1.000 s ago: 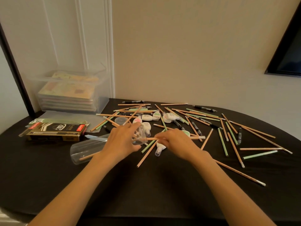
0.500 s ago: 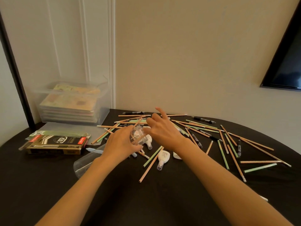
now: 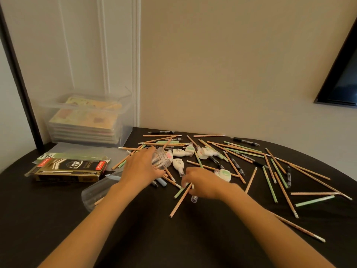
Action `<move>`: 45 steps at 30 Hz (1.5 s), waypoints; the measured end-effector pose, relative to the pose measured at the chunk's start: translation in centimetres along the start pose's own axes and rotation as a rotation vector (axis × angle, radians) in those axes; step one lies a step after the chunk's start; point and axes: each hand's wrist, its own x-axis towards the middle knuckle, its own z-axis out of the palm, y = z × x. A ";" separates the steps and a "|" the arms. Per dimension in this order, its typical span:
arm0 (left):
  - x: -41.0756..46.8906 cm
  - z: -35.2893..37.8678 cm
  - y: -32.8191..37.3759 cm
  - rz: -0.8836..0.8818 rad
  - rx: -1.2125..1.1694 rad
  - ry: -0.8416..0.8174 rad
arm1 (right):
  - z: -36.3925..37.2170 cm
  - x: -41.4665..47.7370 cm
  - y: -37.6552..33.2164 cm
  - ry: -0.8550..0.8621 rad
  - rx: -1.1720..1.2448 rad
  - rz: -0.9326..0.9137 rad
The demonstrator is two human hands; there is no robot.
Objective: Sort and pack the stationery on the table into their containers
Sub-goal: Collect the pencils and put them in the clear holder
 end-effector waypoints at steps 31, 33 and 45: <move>3.1 0.4 0.1 -0.023 -0.079 -0.019 | -0.9 4.1 0.3 0.598 0.148 -0.032; 3.2 0.2 -0.2 -0.030 -0.105 -0.004 | -1.1 4.1 0.1 0.620 0.219 -0.002; 3.3 0.8 -1.3 -0.061 0.053 -0.001 | 2.0 5.3 -0.9 0.074 0.235 0.324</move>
